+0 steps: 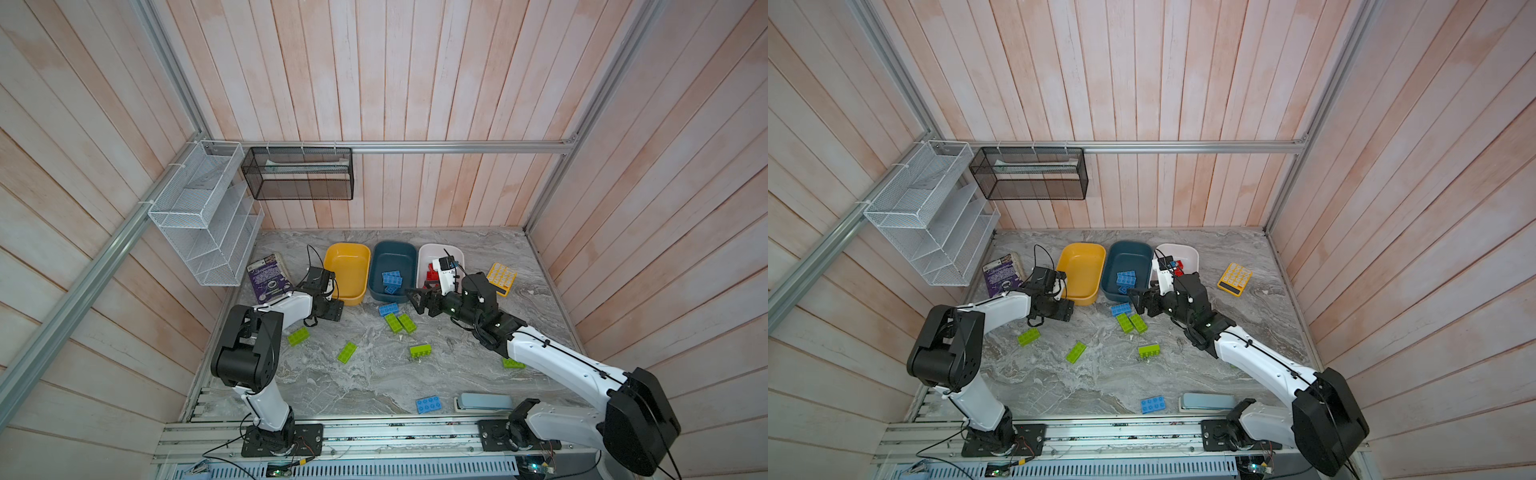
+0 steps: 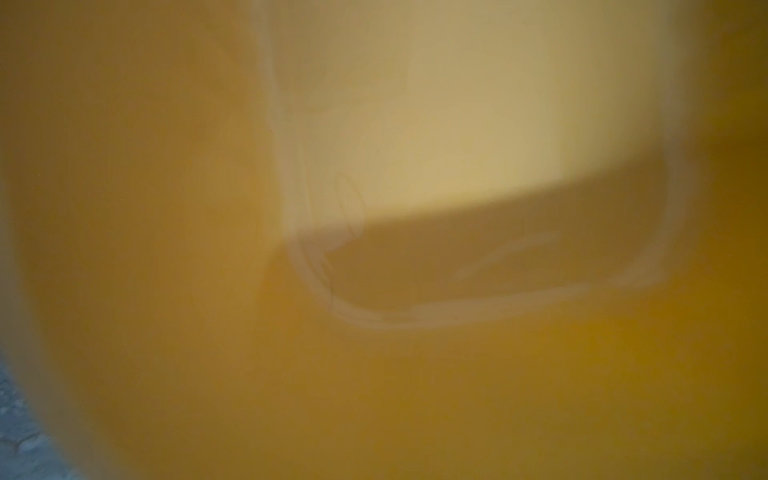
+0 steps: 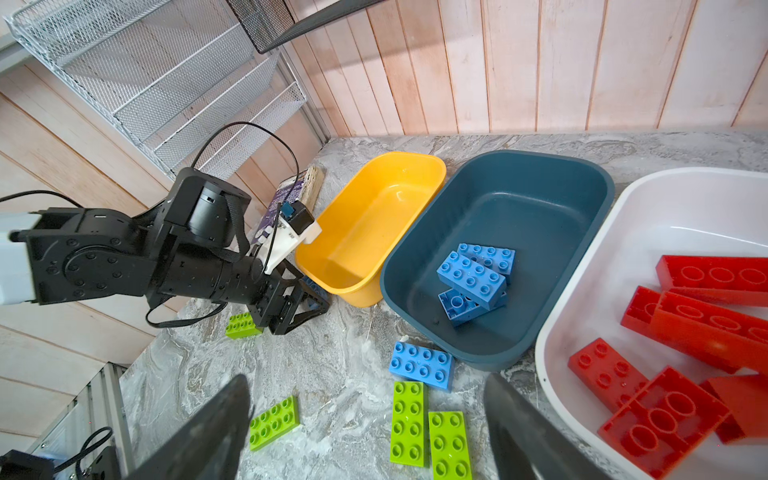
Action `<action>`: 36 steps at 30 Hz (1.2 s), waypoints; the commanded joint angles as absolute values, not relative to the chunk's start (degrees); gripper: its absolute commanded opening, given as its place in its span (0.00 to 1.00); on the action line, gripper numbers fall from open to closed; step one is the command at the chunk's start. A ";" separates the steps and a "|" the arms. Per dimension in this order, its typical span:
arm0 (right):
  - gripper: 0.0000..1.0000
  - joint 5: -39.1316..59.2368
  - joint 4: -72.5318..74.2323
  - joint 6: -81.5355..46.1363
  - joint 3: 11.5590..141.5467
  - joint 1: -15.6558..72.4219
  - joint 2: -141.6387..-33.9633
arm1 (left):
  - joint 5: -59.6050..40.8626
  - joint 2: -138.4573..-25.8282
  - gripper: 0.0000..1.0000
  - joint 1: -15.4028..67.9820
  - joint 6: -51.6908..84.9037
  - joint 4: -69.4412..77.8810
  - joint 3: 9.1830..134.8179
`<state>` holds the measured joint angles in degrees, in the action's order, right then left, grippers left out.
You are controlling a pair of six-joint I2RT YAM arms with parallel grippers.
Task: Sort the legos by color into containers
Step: 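Reach the left gripper to the flat blue brick by the yellow bin and grasp, then carry the flat blue brick to the teal bin while right gripper moves toward nearer bricks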
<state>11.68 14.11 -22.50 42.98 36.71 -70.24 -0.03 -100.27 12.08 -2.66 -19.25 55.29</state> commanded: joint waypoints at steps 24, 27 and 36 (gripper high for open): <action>0.87 11.84 13.24 -22.96 43.04 37.05 -68.73 | -9.15 -76.15 0.60 12.92 4.04 -27.99 52.42; 0.87 11.95 11.62 -22.90 43.86 37.43 -68.61 | -9.62 -74.37 0.60 15.30 6.49 -28.04 55.02; 0.87 8.09 1.72 -21.57 41.26 37.53 -60.24 | -10.72 -87.57 0.60 23.79 8.68 -24.17 69.77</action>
